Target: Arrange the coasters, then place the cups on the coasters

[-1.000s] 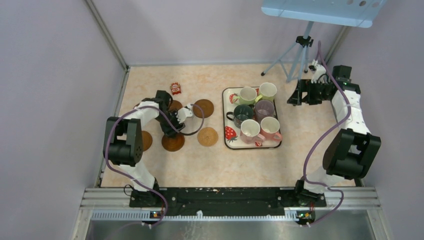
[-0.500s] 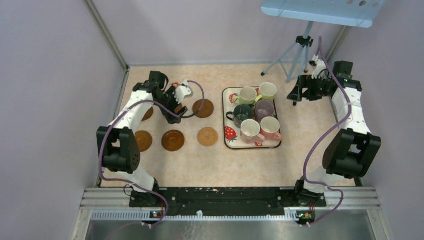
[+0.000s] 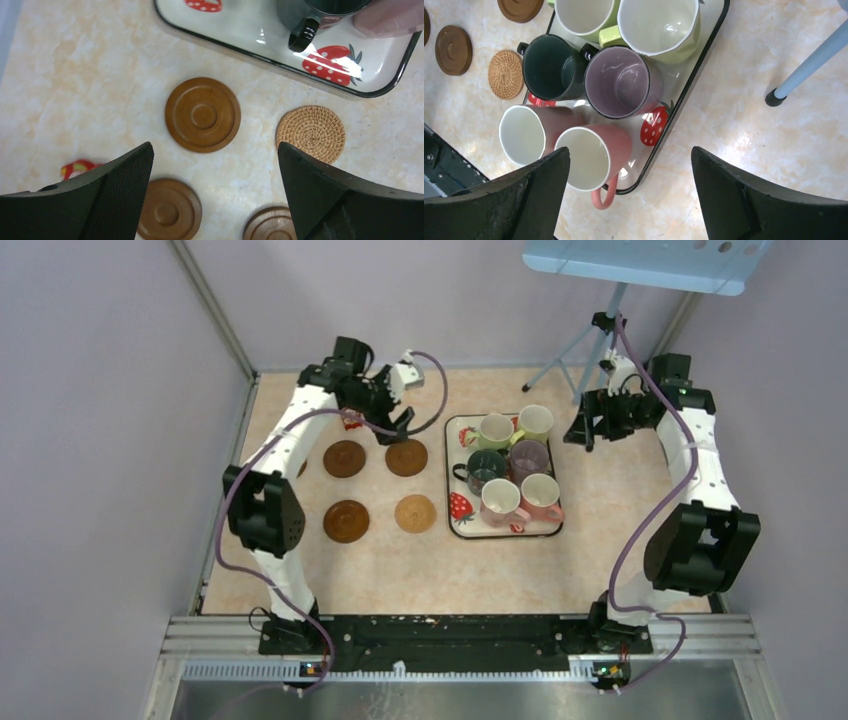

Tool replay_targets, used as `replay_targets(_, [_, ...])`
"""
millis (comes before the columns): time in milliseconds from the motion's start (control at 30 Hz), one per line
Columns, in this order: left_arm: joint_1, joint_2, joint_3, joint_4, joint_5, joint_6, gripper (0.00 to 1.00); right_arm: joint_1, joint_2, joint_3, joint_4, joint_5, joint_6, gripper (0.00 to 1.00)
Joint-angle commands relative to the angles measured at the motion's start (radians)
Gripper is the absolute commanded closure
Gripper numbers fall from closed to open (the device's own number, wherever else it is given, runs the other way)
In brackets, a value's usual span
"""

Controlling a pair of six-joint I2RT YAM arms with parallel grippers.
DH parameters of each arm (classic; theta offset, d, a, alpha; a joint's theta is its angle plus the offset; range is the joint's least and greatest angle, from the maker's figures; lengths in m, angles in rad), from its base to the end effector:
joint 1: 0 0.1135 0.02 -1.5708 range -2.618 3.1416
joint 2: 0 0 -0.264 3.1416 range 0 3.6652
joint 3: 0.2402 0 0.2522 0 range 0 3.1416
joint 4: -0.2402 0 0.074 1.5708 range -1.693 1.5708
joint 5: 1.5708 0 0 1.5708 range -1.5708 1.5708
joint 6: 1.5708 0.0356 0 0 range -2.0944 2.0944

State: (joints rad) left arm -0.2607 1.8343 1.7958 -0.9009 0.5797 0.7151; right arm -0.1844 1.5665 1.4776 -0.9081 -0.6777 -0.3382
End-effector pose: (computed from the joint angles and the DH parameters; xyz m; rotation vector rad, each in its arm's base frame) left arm 0.3787 -0.1212 0.3351 1.3085 1.9755 -0.5118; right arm 0.3220 -0.0374 0.3301 -0.4249 2.3285 0.6221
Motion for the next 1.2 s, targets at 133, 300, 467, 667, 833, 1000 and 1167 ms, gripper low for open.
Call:
replay_targets(133, [-0.166,0.171,0.059,-0.047,-0.004,0.214,0.01,0.008,-0.066,0.030,-0.085,0.108,-0.054,0.11])
replay_targets(300, [-0.211,0.246,0.094,-0.041,0.059,0.241,0.04,0.008,-0.078,0.002,-0.054,0.117,-0.043,0.11])
replay_targets(467, [-0.267,0.286,0.088,-0.007,0.049,0.268,0.14,-0.012,-0.070,0.023,-0.032,0.106,0.011,0.11])
replay_targets(667, [-0.324,0.305,0.067,0.061,0.005,0.286,0.25,-0.062,-0.079,-0.012,0.000,0.058,0.044,0.11])
replay_targets(833, [-0.354,0.308,0.036,0.100,-0.029,0.309,0.32,-0.068,-0.100,-0.038,0.050,0.057,0.075,0.11])
replay_targets(1000, [-0.367,0.293,-0.012,0.178,-0.031,0.276,0.44,-0.069,-0.100,-0.044,0.056,0.052,0.086,0.11])
replay_targets(1167, [-0.367,0.289,-0.041,0.198,-0.014,0.268,0.61,-0.069,-0.105,-0.041,0.058,0.059,0.090,0.12])
